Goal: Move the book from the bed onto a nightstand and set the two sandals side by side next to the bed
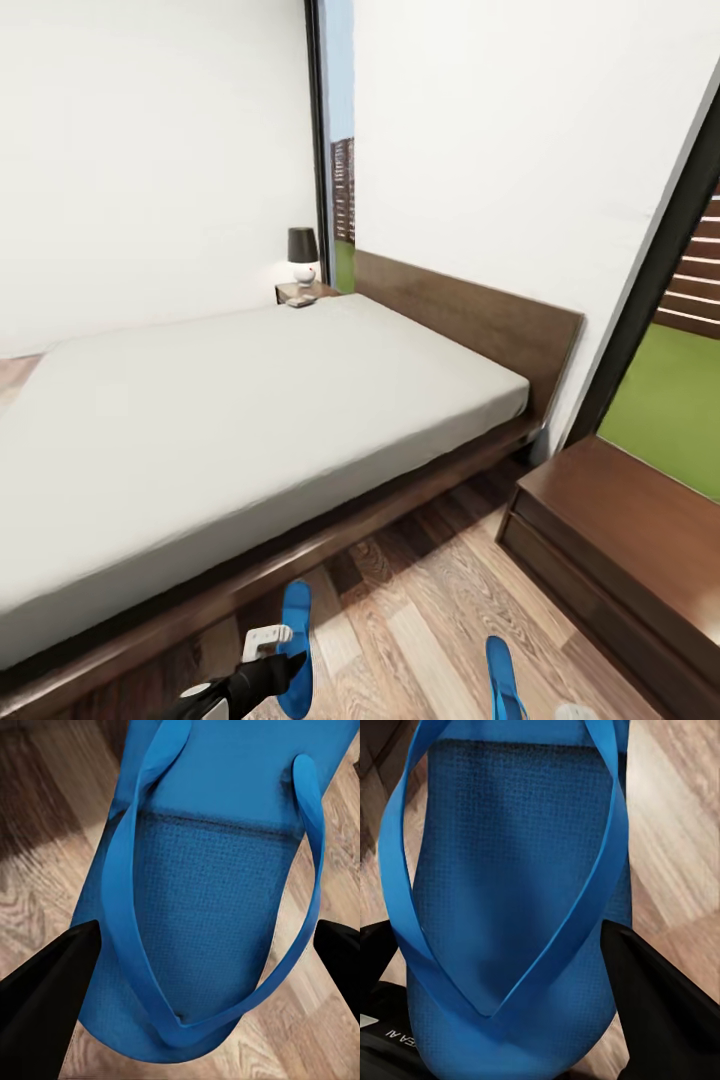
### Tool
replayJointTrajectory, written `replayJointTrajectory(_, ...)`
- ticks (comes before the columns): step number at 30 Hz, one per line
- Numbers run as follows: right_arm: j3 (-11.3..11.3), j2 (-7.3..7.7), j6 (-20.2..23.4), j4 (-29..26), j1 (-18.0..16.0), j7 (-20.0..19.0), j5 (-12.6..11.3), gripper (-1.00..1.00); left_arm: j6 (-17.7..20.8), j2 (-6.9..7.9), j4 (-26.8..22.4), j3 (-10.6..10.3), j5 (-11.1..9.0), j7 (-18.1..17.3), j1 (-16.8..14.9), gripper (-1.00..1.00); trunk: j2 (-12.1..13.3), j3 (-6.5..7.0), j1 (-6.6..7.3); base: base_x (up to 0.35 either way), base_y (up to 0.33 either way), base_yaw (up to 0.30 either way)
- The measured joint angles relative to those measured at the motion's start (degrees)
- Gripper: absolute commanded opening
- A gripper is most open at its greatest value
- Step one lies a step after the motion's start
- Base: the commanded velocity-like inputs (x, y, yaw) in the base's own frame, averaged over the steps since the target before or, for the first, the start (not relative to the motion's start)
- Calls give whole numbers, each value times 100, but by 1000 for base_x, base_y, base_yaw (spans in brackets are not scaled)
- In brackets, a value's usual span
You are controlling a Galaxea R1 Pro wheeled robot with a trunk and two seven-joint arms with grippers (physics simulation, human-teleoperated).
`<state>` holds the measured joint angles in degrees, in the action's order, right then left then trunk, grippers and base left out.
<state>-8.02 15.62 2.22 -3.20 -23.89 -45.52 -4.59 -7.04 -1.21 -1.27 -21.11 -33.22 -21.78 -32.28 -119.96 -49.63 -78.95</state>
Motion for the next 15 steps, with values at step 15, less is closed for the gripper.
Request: replayJointTrajectory(15, -6, 9, 2, -7, 0, -9, -1, -100, -332, 305, 13, 8, -13, 3, 526, -100, 0, -29, 0, 0, 0, 279)
